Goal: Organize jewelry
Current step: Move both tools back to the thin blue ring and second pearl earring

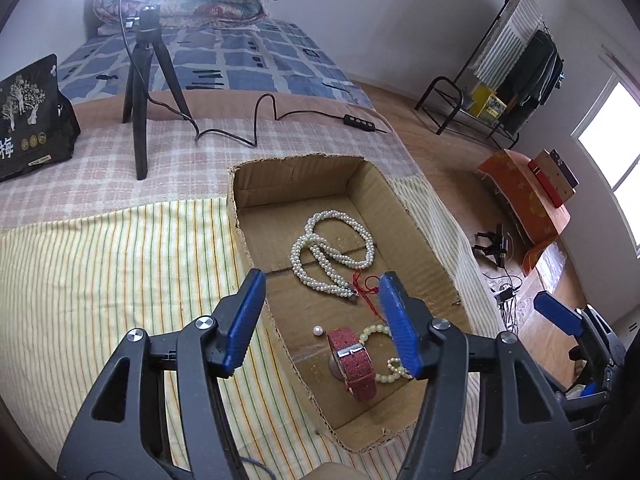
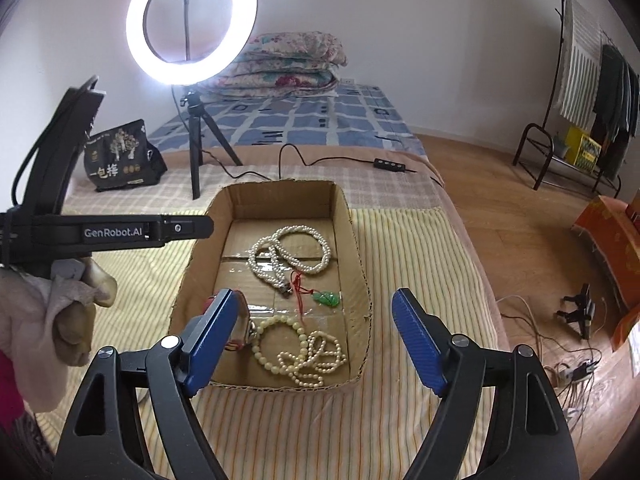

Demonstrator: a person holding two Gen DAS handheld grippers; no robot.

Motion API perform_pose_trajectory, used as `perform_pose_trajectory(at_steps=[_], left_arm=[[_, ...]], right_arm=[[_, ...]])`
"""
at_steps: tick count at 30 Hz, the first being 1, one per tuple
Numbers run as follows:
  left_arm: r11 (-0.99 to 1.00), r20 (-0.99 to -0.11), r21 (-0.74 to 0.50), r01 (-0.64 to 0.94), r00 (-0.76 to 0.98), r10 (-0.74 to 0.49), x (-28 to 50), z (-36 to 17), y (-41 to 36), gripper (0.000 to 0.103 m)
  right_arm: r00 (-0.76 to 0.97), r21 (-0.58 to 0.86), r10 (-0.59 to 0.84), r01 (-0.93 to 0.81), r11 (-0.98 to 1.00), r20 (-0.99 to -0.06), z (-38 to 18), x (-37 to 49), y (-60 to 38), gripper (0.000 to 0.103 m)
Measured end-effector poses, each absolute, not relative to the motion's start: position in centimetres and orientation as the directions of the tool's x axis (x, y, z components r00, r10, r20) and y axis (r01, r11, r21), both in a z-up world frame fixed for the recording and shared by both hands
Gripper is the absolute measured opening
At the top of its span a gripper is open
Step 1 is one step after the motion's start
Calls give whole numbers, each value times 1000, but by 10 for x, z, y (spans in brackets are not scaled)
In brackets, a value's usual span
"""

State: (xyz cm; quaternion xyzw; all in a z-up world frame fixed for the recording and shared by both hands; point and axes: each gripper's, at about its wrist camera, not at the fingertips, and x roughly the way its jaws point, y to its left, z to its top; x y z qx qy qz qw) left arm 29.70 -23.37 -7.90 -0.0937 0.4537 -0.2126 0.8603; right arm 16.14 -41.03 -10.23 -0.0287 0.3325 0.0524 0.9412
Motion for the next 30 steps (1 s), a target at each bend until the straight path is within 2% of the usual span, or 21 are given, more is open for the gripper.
perform_pose_trajectory(at_steps=[8,16,28,30], left_arm=[[904,-737,-311,294,526,-424,284,-63,-218,61],[922,-737,-264,282,558,-382,270,-52,-173,61],[928,-802,-215,304,487,-346,245,-77,-125,61],[925,-820,-220,309,455,-347,241,-88,-120,49]], right_arm=[[775,-66,52,-121,990,-630,-99,152,-398,79],[785,-52,77,-138,989,-615,-95,137,-384,79],[731,-56,159,-260,964,-664,-105,110,-334,79],[721,-54,172,-279,959,-672,-108,105,-326,79]])
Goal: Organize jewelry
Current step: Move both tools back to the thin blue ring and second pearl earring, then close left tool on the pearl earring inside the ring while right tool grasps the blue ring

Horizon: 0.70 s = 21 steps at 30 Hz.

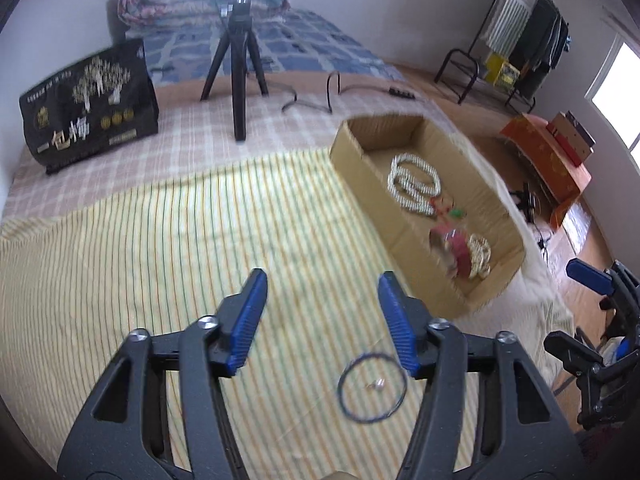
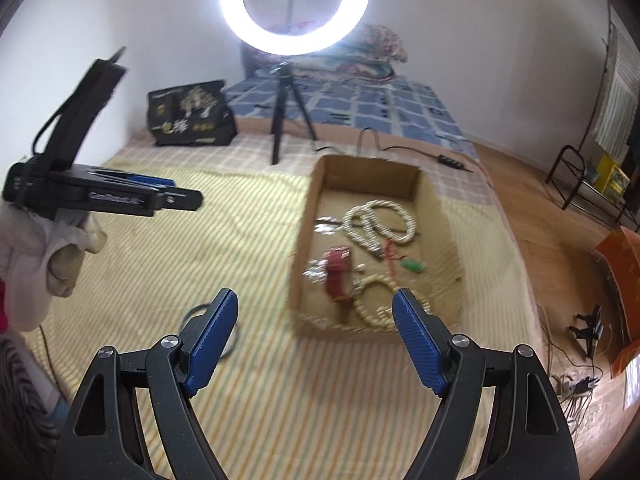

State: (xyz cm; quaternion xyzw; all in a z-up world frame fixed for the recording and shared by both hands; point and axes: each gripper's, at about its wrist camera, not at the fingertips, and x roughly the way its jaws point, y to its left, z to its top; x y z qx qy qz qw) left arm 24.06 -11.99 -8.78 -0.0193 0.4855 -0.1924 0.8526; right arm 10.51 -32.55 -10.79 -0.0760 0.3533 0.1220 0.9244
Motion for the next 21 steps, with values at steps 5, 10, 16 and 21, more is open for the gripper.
perform_pose_trajectory(at_steps=[5,10,16,21], left_arm=[[922,-857,-202,330,396,-330,229,-108,-116,40],[914,-868,-192,357,373,-328,216,-115,-114,32],[908,-880,-203,367,339,-333,208,-124,-110,19],[906,-891,-218,364,304,-337,207,-135,-108,13]], right_arm=[[655,-30,198,-320,947,-730,-129,101,-301,79],[572,44,249,-348,936,-781,-156,108,-285,72],[505,28,270,-436,900,-820,-178,114,-264,33],[461,53,290,-460,886,-839,-189,120,-258,25]])
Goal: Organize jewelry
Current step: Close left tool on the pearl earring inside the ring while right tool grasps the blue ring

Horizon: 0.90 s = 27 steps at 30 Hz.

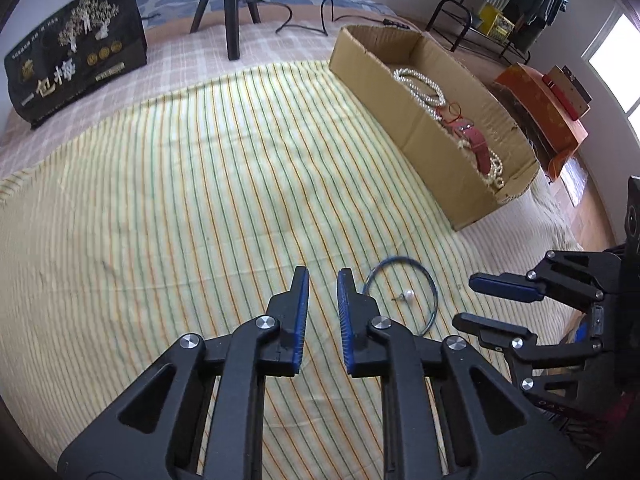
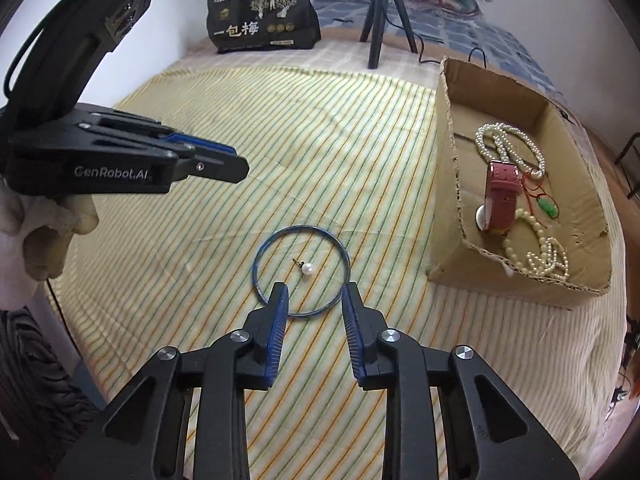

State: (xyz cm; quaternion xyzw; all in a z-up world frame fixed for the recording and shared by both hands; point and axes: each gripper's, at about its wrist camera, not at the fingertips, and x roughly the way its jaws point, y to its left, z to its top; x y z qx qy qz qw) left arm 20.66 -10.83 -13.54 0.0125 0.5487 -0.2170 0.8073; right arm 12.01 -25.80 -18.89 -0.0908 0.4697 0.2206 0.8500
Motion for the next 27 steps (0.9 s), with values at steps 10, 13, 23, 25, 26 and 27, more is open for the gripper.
perform_pose_trajectory(at_steps=[10,13,23,25,26,27], left_arm=[[865,-897,-235,444,244,-369,202,-149,-136,13],[836,-898,-189,515,254,-359,194,-149,-151,13],[747,-909,-87,659,255,-331,172,-159,-189,13],[744,-911,-77,664,256,-323,170,-160,-192,13],[744,-912,-75,664,256,-321,170,-161,-193,13],[744,-913,-77,664,252,-319,170,-162,-194,13]], right_arm=[[390,126,287,-388,913,-875,-211,138,-274,20],[376,180,321,-364,914,-869,-213,142,-281,20],[352,306,410,-314,899,-842,-212,148,-300,20],[349,304,407,-312,900,-844,-213,148,-301,20],[347,306,407,-311,900,-845,-214,147,-302,20],[345,308,408,-309,900,-845,-214,147,-302,20]])
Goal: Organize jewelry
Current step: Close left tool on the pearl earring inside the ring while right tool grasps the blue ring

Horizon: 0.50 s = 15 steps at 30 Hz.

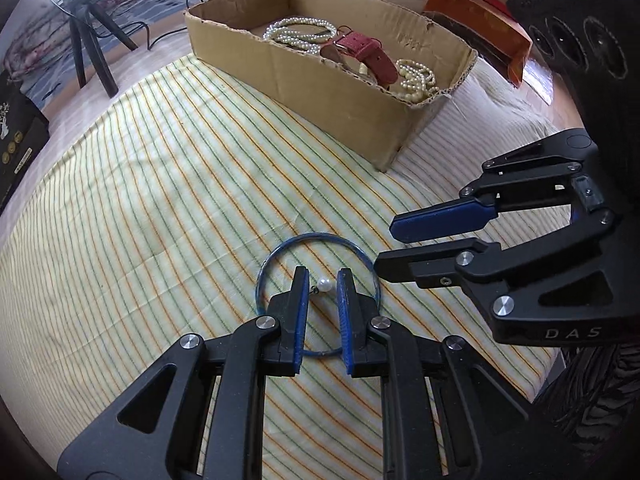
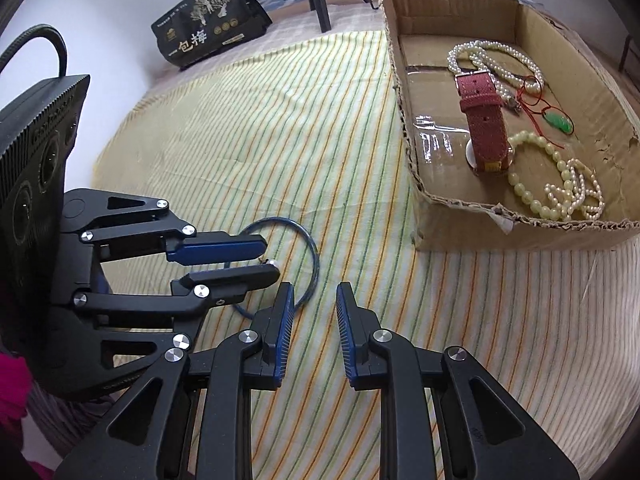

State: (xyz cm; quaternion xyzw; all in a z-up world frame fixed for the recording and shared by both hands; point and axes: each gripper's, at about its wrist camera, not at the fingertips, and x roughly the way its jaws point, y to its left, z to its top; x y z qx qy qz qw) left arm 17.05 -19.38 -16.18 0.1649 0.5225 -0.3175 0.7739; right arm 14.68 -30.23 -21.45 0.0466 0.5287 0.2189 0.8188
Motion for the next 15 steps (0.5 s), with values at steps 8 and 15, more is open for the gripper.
perform_pose_trajectory(at_steps=[8,15], left_arm=[[743,-921,-76,665,239,-308,175,-171,-195,13],[748,-922,-86,658,232,-310,181,-176,-195,13]], right_arm=[[342,331,420,-289,898,-841,-216,149,-309,20],[341,333,422,-290,897,-840,-216,149,-307,20]])
